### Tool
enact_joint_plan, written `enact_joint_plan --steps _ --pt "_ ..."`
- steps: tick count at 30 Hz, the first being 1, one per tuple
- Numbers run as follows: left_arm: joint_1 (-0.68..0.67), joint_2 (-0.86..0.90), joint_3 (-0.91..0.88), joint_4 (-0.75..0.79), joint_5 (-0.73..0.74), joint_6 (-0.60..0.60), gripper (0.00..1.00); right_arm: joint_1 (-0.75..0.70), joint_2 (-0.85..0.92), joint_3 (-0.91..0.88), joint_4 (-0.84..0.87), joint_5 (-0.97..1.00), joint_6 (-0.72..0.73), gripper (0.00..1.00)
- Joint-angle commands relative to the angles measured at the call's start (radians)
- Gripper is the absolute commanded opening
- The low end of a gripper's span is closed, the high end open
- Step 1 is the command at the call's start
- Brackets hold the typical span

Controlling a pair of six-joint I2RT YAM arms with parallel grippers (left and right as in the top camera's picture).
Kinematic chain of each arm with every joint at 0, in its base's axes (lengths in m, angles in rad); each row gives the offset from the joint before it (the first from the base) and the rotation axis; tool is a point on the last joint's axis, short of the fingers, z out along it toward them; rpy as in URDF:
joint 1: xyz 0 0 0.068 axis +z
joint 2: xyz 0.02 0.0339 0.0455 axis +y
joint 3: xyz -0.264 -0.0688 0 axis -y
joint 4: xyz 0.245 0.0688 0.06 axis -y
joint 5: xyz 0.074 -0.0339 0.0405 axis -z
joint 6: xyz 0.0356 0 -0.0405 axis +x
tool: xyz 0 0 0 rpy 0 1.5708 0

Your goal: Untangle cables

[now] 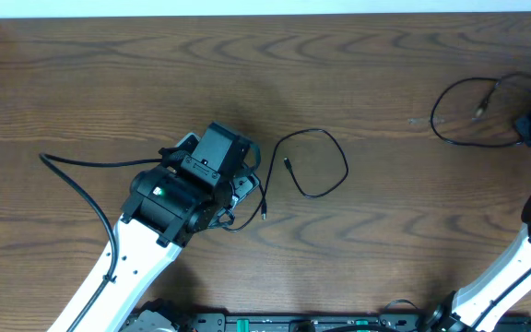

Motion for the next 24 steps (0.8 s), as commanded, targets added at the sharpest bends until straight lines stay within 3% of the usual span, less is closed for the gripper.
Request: enact_joint_plan --steps 1,14,19,24 --pt "0.003 0.0 0.005 -0.001 -0.013 0.013 0.72 -0.005 0.021 0.053 -0.027 -0.117 0.002 0.01" --pt "0.003 0.0 0.005 0.002 -0.013 0.013 0.72 0.008 -0.102 0.422 -0.142 -0.284 0.182 0.01" --pt "0.003 0.0 0.005 0.018 -0.013 0.01 0.72 0.023 -0.102 0.46 -0.012 -0.321 0.31 0.01" --pt "0.003 0.0 0.005 0.026 -0.013 0.01 0.72 0.035 -0.093 0.46 0.083 -0.28 0.314 0.01"
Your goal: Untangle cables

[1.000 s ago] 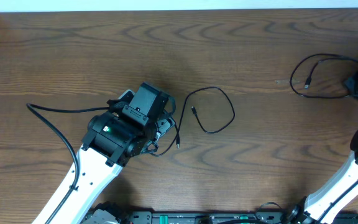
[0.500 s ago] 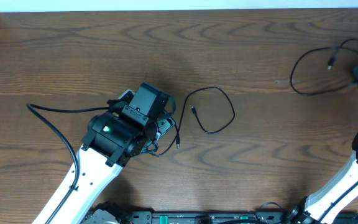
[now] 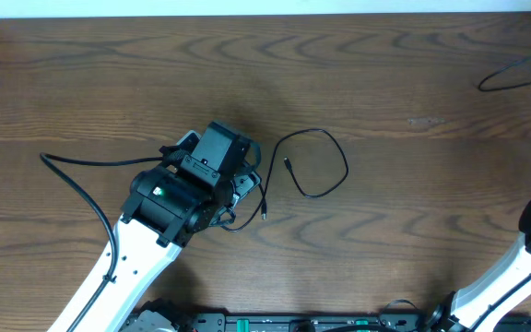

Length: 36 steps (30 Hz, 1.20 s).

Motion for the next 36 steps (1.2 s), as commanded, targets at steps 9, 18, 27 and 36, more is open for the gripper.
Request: enact_joint_plan --steps 9,18,27,36 --pt "0.003 0.0 0.005 0.027 -0.013 0.01 0.72 0.016 -0.058 0.015 -0.046 0.013 0.035 0.01" --pt "0.003 0.002 0.005 0.027 -0.013 0.01 0.72 -0.076 -0.241 0.015 -0.249 0.093 0.035 0.01" --pt "0.003 0.006 0.005 0.023 -0.013 0.014 0.72 -0.199 -0.302 0.014 -0.614 0.337 0.034 0.01" --pt "0.003 0.006 0.005 0.019 -0.013 0.014 0.72 -0.254 -0.298 0.01 -0.749 0.403 0.005 0.01"
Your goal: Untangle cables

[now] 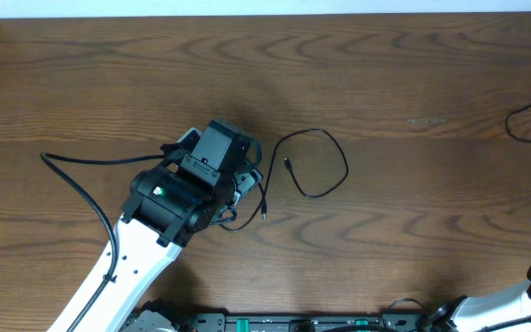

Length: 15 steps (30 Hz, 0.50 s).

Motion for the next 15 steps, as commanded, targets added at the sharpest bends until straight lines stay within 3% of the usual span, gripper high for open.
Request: enact_joint_plan --steps 1,9,15 --pt "0.003 0.005 0.005 -0.005 -0.013 0.014 0.72 -0.002 0.002 0.0 -0.018 0.085 -0.021 0.01" --pt "0.003 0.005 0.005 -0.01 -0.013 0.014 0.72 -0.011 0.01 -0.18 -0.013 0.342 -0.015 0.01" --pt "0.003 0.005 0.005 -0.027 -0.013 0.014 0.72 -0.089 0.019 -0.476 0.184 0.351 -0.015 0.02"
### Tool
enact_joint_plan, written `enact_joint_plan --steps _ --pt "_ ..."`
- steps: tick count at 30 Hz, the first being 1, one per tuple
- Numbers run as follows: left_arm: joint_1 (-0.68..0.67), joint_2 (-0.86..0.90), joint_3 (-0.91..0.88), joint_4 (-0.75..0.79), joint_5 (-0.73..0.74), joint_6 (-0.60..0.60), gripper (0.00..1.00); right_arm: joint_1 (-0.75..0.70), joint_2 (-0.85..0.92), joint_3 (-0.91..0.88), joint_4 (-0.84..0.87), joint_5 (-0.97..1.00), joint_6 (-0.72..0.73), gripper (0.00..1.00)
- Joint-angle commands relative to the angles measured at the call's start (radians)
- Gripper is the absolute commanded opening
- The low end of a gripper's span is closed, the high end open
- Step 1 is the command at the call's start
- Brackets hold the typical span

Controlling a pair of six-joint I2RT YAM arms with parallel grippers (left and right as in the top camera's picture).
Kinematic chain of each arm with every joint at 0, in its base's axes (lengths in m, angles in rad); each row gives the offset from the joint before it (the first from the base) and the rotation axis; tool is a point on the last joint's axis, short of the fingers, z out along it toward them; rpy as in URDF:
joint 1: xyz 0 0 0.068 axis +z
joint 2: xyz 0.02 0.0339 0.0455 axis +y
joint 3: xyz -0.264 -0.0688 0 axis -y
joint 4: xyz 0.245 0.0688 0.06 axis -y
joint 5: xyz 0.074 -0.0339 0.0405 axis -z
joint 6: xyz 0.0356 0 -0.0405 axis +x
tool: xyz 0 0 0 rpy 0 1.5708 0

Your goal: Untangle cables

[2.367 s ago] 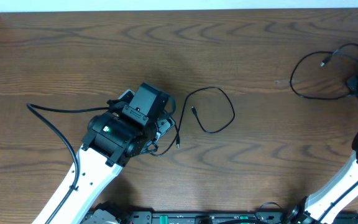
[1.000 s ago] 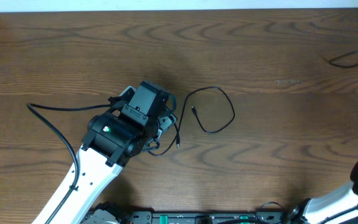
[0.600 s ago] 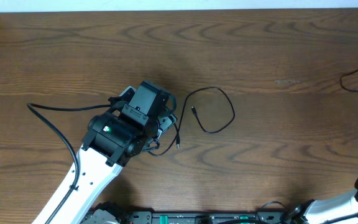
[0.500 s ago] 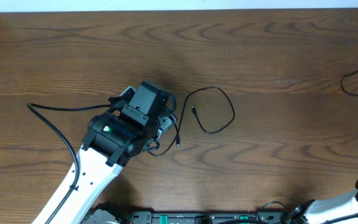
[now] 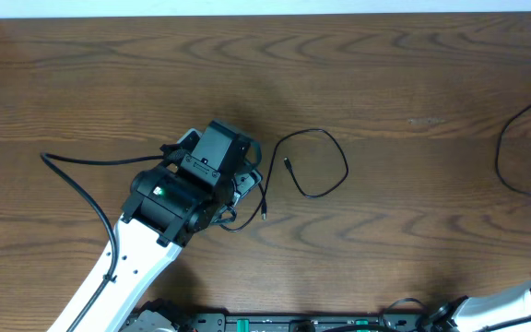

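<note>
A thin black cable lies in an open loop at mid-table, with one plug end at its inner tip and another near the left arm. My left gripper sits at that cable's left end. It is mostly hidden under its wrist housing, so its jaws do not show. A second black cable curves in a wide arc at the right edge and runs out of frame. The two cables lie well apart. My right gripper is out of view; only part of the right arm shows at the bottom right.
The left arm's own thick black lead trails across the table to the left. A black base rail runs along the front edge. The brown wooden table ends at a white strip at the back.
The cable at the right edge showed as a small arc and now shows as a larger arc reaching further left and down. The left arm and the middle cable have not moved.
At first the right gripper was at the right edge beside a coiled cable. Then the gripper was out of frame and the cable lay stretched at the top right corner. Later it was a short arc at the right edge, now a wide one. The left arm stayed still.
</note>
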Motion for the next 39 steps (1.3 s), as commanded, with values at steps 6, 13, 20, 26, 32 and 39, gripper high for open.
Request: enact_joint_plan --steps 6,13,20,26,32,39 --pt "0.003 0.005 0.005 -0.016 -0.013 0.013 0.72 -0.085 0.0 -0.088 0.116 0.038 -0.067 0.86" --pt "0.003 0.005 0.005 -0.016 -0.013 0.014 0.72 -0.063 0.0 0.011 0.107 -0.135 -0.107 0.99" --pt "0.003 0.005 0.005 -0.013 -0.013 0.013 0.72 0.02 0.003 0.002 0.271 -0.61 -0.144 0.96" --pt "0.003 0.006 0.005 -0.013 -0.013 0.013 0.72 0.209 0.054 0.002 0.337 -0.573 -0.237 0.99" --pt "0.003 0.006 0.005 -0.013 -0.013 0.013 0.72 0.335 0.193 0.002 0.343 -0.556 -0.294 0.99" --pt "0.003 0.007 0.005 -0.013 -0.013 0.013 0.72 0.347 0.301 0.002 0.279 -0.374 -0.346 0.97"
